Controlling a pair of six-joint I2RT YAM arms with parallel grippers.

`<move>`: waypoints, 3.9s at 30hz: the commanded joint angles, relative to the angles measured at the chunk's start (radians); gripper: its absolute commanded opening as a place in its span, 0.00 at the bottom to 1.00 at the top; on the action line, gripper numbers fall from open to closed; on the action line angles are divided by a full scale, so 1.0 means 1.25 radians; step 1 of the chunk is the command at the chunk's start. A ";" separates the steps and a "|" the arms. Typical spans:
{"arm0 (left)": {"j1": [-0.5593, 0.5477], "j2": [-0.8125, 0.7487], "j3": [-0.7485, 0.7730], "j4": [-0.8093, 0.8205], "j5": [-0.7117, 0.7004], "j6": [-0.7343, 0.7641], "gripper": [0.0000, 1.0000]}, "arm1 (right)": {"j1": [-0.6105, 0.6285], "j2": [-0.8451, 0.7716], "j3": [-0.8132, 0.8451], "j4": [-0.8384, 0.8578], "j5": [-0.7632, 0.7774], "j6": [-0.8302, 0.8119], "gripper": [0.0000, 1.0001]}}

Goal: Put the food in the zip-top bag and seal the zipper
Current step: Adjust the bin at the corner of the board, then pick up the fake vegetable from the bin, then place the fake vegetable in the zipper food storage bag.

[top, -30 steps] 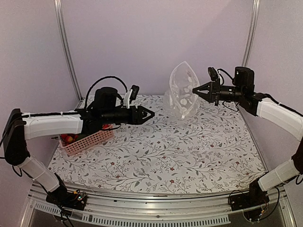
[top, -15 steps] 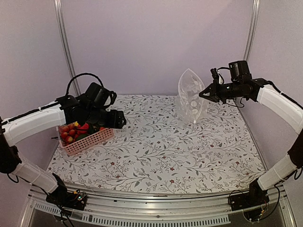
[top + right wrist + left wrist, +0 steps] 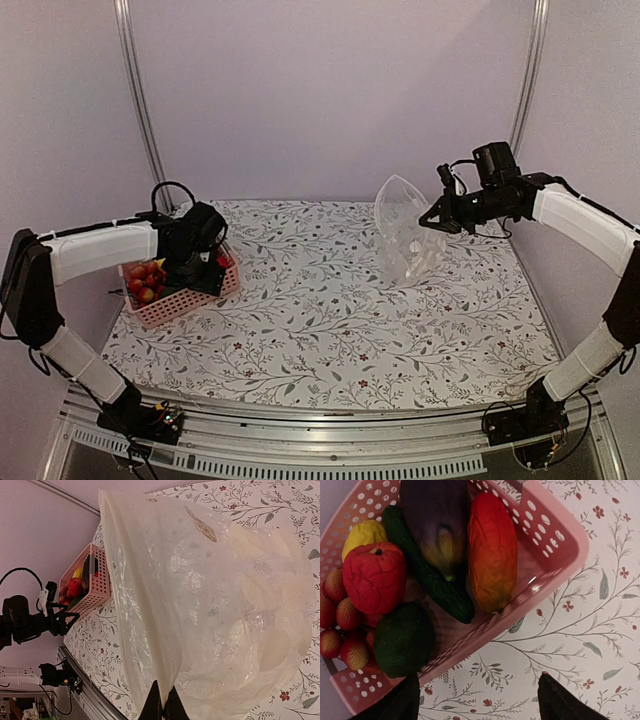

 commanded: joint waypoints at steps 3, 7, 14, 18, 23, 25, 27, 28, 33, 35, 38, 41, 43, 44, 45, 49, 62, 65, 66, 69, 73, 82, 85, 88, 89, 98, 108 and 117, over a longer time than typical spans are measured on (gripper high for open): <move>0.058 0.117 0.039 0.014 -0.076 0.073 0.73 | -0.003 -0.001 -0.017 0.001 -0.005 -0.033 0.00; 0.065 0.173 0.071 0.014 -0.063 0.103 0.50 | -0.003 -0.002 -0.019 0.000 -0.007 -0.041 0.00; 0.026 0.221 0.138 0.008 0.062 0.055 0.00 | -0.004 0.002 -0.020 -0.005 0.005 -0.064 0.00; -0.059 0.289 0.235 -0.026 0.110 -0.018 0.00 | -0.004 0.012 -0.016 -0.005 0.005 -0.076 0.00; -0.141 0.412 0.434 -0.058 0.194 -0.135 0.00 | -0.004 0.027 -0.007 -0.006 0.011 -0.085 0.00; -0.160 0.480 0.519 -0.066 0.227 -0.172 0.01 | -0.004 0.036 -0.001 -0.010 0.014 -0.090 0.00; -0.175 0.535 0.598 -0.059 0.273 -0.188 0.06 | -0.004 0.044 0.007 -0.016 0.020 -0.095 0.00; -0.178 0.560 0.636 -0.054 0.308 -0.190 0.13 | -0.006 0.050 0.012 -0.019 0.023 -0.098 0.00; -0.186 0.601 0.815 -0.079 0.347 -0.127 0.45 | -0.009 0.067 0.033 -0.029 0.039 -0.109 0.00; -0.181 0.556 0.824 -0.078 0.306 -0.100 0.53 | -0.011 0.070 0.033 -0.029 0.044 -0.110 0.00; -0.153 0.471 0.761 -0.078 0.260 -0.109 0.56 | -0.011 0.074 0.034 -0.029 0.046 -0.112 0.00; -0.129 0.384 0.667 -0.077 0.179 -0.164 0.65 | -0.011 0.076 0.036 -0.029 0.046 -0.112 0.00; -0.114 0.335 0.601 -0.059 0.145 -0.207 0.72 | -0.011 0.077 0.037 -0.029 0.050 -0.112 0.00; -0.108 0.317 0.572 -0.048 0.139 -0.231 0.77 | -0.011 0.077 0.038 -0.029 0.049 -0.112 0.00; -0.100 0.302 0.547 -0.039 0.139 -0.255 0.82 | -0.010 0.078 0.038 -0.029 0.047 -0.111 0.00; -0.065 0.300 0.479 0.012 0.192 -0.329 0.85 | -0.011 0.087 0.047 -0.032 0.032 -0.104 0.00; 0.008 0.426 0.476 0.122 0.344 -0.432 0.86 | -0.011 0.081 0.044 -0.049 0.015 -0.110 0.00; 0.016 0.449 0.480 0.144 0.372 -0.461 0.85 | -0.011 0.074 0.040 -0.048 0.018 -0.110 0.00; 0.017 0.456 0.483 0.147 0.373 -0.466 0.85 | -0.011 0.071 0.040 -0.048 0.019 -0.110 0.00; 0.018 0.475 0.492 0.152 0.369 -0.480 0.84 | -0.010 0.067 0.036 -0.048 0.019 -0.110 0.00; 0.025 0.501 0.491 0.178 0.395 -0.499 0.80 | -0.011 0.063 0.026 -0.048 0.019 -0.110 0.00; 0.030 0.454 0.484 0.203 0.381 -0.458 0.51 | -0.011 0.058 0.032 -0.051 0.025 -0.109 0.00; 0.036 0.410 0.478 0.199 0.372 -0.431 0.45 | -0.011 0.058 0.029 -0.050 0.024 -0.105 0.00; 0.035 0.362 0.477 0.182 0.356 -0.392 0.42 | -0.011 0.055 0.023 -0.048 0.023 -0.100 0.00; 0.034 0.346 0.477 0.172 0.349 -0.380 0.42 | -0.010 0.054 0.021 -0.048 0.024 -0.100 0.00; -0.034 0.210 0.460 0.222 0.349 -0.200 0.40 | -0.004 0.073 0.032 -0.051 0.035 -0.083 0.00; -0.201 0.195 0.501 0.413 0.410 0.007 0.37 | 0.033 0.131 0.097 -0.051 0.010 -0.047 0.00; -0.283 0.402 0.690 0.276 0.206 0.050 0.33 | 0.044 0.122 0.205 -0.053 -0.104 0.037 0.00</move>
